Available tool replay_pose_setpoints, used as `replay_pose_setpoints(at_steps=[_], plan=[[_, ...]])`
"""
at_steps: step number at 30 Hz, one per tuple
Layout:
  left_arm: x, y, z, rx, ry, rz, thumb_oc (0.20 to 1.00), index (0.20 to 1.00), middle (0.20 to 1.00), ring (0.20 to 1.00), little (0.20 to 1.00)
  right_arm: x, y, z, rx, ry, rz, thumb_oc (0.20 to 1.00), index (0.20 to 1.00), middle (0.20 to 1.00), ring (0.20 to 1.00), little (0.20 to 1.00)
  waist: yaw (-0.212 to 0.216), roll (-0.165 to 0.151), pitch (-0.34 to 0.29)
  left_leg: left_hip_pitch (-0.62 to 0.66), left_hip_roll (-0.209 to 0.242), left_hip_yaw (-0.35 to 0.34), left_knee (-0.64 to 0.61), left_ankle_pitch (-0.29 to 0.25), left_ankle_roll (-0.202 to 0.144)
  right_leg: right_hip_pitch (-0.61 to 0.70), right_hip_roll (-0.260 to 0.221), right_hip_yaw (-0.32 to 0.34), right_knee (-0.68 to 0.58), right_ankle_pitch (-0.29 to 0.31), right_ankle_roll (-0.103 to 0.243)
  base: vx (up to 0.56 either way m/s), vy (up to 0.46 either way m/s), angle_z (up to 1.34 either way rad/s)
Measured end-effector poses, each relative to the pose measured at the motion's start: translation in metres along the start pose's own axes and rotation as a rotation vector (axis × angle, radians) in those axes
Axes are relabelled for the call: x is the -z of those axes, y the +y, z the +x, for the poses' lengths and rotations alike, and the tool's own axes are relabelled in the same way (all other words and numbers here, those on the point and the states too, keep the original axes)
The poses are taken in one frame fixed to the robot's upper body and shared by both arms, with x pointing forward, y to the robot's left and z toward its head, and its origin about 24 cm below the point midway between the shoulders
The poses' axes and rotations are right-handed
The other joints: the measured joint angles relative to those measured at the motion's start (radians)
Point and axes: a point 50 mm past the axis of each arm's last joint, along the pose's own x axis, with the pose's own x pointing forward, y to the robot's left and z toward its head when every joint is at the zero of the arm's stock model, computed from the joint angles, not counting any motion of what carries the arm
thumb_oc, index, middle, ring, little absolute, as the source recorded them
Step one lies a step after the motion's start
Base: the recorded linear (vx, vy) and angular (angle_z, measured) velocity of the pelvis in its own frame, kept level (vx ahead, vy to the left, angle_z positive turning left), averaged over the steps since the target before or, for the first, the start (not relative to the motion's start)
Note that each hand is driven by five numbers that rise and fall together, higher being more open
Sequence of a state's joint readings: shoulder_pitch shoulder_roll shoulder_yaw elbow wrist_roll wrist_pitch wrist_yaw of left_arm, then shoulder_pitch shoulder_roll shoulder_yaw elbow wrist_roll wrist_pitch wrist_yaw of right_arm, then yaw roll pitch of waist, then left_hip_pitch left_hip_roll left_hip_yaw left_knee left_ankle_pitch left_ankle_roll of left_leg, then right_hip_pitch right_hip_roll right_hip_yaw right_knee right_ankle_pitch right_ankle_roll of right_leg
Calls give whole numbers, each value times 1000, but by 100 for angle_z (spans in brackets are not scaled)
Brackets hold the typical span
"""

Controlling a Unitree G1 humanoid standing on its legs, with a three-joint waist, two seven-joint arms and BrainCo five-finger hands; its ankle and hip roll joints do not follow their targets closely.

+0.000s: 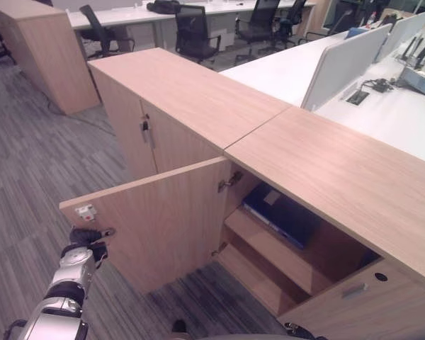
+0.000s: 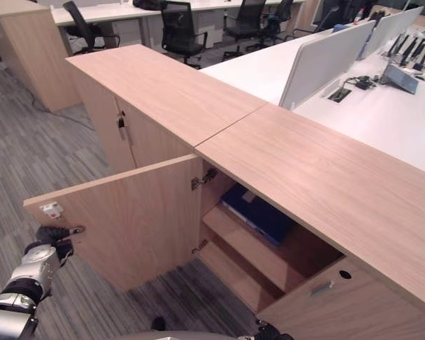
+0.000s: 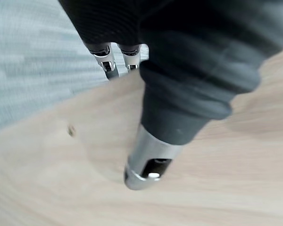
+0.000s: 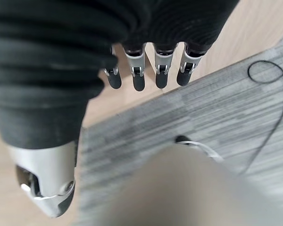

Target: Put the empty folder in the office cabinet

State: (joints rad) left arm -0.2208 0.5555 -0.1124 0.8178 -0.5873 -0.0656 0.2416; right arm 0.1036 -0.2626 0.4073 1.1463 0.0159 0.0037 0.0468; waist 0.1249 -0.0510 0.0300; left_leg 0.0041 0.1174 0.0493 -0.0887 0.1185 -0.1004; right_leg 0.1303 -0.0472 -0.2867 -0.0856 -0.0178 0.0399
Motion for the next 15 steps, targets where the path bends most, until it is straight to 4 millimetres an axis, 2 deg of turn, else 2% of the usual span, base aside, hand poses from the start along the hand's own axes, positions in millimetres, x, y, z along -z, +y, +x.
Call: replay_pose_setpoints(at_steps=[2,5,8,11,12,14,15], plan=[[13,-3,-19,53,-35,-36,1000,1000,1000,1000,1000,10,0,-1,4,37,18,1000,1000,1000,1000,1000,0,-1,7,-3,-13,3,-1,-4,5,-9,-15,8,9,1,4,-8,-34,-2],[25,-12,-29,104,-25,-65,1000,1000,1000,1000,1000,12,0,-1,6,49,8,1000,1000,1000,1000,1000,2,0,8,-5,-27,4,-1,-4,5,-13,-28,19,13,4,15,-3,-27,7],[36,-21,-45,215,-20,-65,1000,1000,1000,1000,1000,5,-3,0,13,34,-19,1000,1000,1000,1000,1000,1,1,14,-35,-35,11,-1,-4,5,-43,-30,57,15,7,19,-13,-58,6],[47,-31,-59,324,10,-33,1000,1000,1000,1000,1000,1,-3,1,17,21,-20,1000,1000,1000,1000,1000,2,5,25,-39,-44,19,-1,-4,5,-48,-39,64,25,10,24,-10,-49,9],[50,-35,-61,358,26,-22,1000,1000,1000,1000,1000,0,-4,1,22,24,-25,1000,1000,1000,1000,1000,1,-3,29,-47,-46,18,-1,-4,5,-56,-39,68,25,10,24,-16,-25,10],[57,-46,-69,443,57,14,1000,1000,1000,1000,1000,-8,-9,2,42,8,-31,1000,1000,1000,1000,1000,-2,16,38,-73,-48,16,0,-5,4,-81,-39,72,25,11,25,-61,-28,4],[59,-49,-71,473,66,28,1000,1000,1000,1000,1000,-12,-11,3,50,-1,-30,1000,1000,1000,1000,1000,-3,11,42,-78,-48,16,1,-5,4,-87,-38,77,25,11,25,-94,-19,-5]])
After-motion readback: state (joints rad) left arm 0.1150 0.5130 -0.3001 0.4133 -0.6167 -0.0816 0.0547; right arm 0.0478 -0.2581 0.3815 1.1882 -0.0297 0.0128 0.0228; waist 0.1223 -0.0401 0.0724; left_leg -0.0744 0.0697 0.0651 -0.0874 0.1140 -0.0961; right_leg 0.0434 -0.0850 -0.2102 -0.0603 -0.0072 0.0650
